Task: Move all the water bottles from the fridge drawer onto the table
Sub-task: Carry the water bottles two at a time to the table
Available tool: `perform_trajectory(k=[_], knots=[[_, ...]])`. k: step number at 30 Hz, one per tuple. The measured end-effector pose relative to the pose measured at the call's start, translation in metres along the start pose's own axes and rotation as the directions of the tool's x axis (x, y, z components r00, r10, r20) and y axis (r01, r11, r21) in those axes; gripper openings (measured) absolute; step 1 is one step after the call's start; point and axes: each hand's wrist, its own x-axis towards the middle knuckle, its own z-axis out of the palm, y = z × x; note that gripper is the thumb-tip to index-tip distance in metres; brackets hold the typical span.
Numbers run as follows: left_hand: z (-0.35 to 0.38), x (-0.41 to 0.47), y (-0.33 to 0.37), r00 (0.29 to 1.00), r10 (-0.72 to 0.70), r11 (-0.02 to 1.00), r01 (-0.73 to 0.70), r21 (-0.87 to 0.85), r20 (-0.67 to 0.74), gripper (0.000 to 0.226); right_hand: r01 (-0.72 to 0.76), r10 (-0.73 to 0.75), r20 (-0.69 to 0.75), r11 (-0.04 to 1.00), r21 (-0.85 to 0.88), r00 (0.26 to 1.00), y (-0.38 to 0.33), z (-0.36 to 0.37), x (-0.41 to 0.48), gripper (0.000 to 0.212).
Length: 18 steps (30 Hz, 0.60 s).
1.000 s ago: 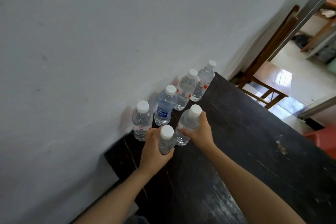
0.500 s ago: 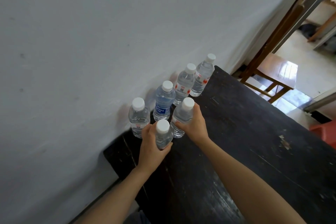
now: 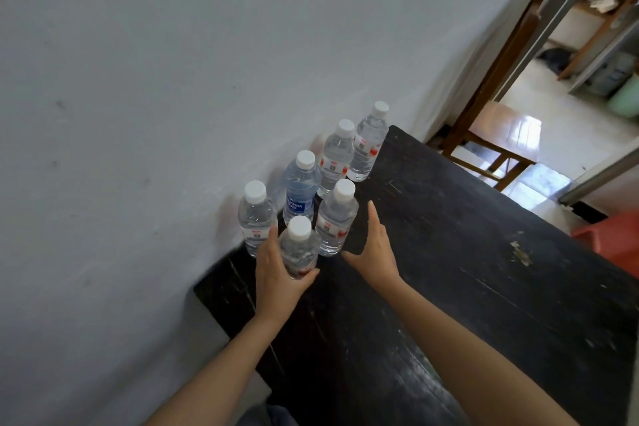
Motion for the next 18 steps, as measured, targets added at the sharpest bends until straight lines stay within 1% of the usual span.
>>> perform_trajectory(k=[4, 9, 12, 15, 18], knots=[[-0.012, -0.014, 0.002, 0.996, 0.085, 0.995, -0.085, 0.059, -0.004, 0.111, -0.021, 0.020, -0.017, 0.996, -0.090, 1.000, 0.017, -0.013, -0.024, 0.103], [-0.027, -0.028, -0.001, 0.996, 0.087, 0.985, -0.089, 0.147, 0.024, 0.110, -0.023, 0.019, -0.019, 0.970, -0.242, 1.000, 0.035, -0.030, -0.051, 0.095], [-0.035, -0.038, -0.002, 0.998, 0.046, 0.976, -0.054, 0.212, 0.042, 0.102, -0.011, 0.002, -0.030, 0.951, -0.308, 1.000, 0.044, -0.037, -0.065, 0.093], [-0.046, -0.050, 0.002, 0.998, 0.037, 0.962, -0.049, 0.268, 0.052, 0.094, 0.011, -0.029, -0.045, 0.933, -0.359, 0.999, 0.050, -0.044, -0.084, 0.088], [-0.054, -0.059, 0.006, 0.997, 0.053, 0.951, -0.065, 0.302, 0.048, 0.078, 0.024, -0.048, -0.048, 0.908, -0.419, 0.998, 0.053, -0.048, -0.102, 0.083]])
